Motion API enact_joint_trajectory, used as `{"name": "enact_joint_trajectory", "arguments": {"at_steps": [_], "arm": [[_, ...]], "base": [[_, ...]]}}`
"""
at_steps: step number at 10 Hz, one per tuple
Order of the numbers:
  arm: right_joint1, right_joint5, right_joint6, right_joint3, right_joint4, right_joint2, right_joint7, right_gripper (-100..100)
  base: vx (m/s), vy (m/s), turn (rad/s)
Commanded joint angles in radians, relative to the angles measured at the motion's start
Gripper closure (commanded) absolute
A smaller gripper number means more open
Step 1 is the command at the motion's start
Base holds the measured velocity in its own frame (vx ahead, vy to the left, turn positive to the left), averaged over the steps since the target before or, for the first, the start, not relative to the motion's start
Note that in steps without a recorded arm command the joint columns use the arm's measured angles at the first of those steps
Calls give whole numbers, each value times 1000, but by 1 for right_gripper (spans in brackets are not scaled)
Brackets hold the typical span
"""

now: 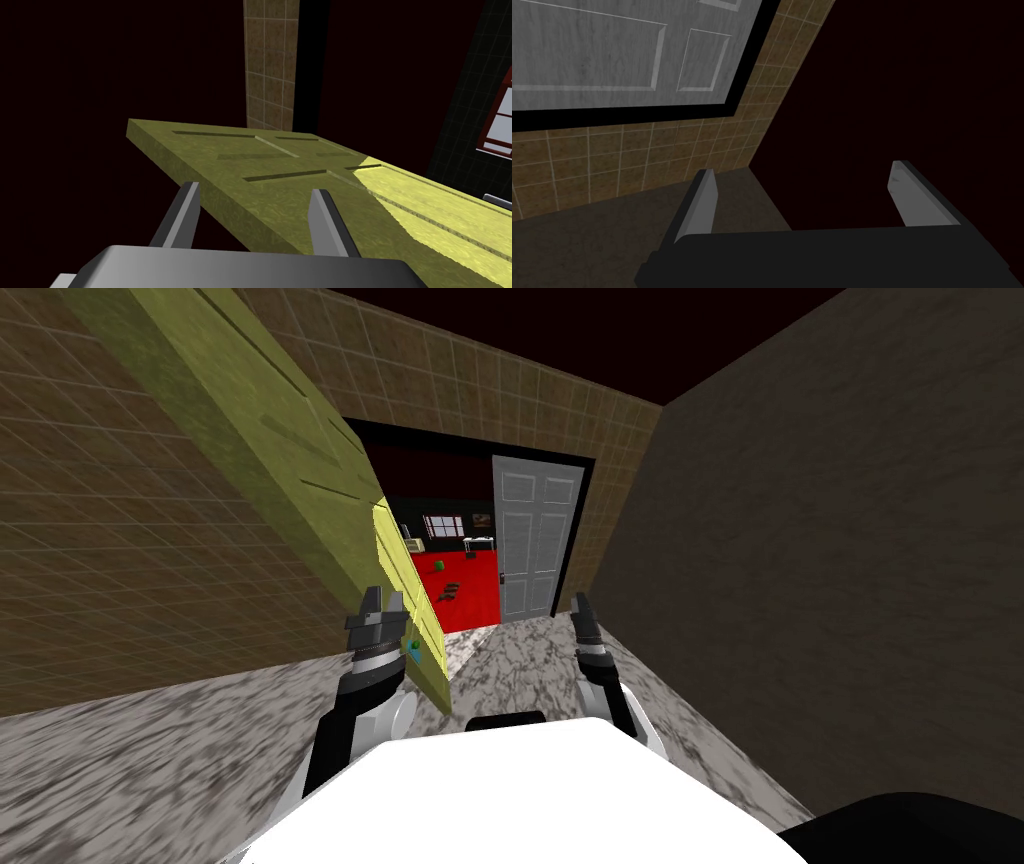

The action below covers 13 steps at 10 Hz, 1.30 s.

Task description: Pull the door open

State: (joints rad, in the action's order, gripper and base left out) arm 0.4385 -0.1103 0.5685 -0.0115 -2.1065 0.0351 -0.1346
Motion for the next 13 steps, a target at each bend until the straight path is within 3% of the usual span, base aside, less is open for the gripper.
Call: {"name": "enact_joint_trajectory", "arguments": {"at_steps": [1, 7, 13], "arm": [[-8, 4, 6, 3, 36, 9, 4, -100], [-40, 17, 21, 7, 144, 28, 16, -100], [-83, 34, 41, 13, 289, 46, 31, -100]], "base": [[173, 26, 46], [118, 8, 40], [126, 10, 52]]}}
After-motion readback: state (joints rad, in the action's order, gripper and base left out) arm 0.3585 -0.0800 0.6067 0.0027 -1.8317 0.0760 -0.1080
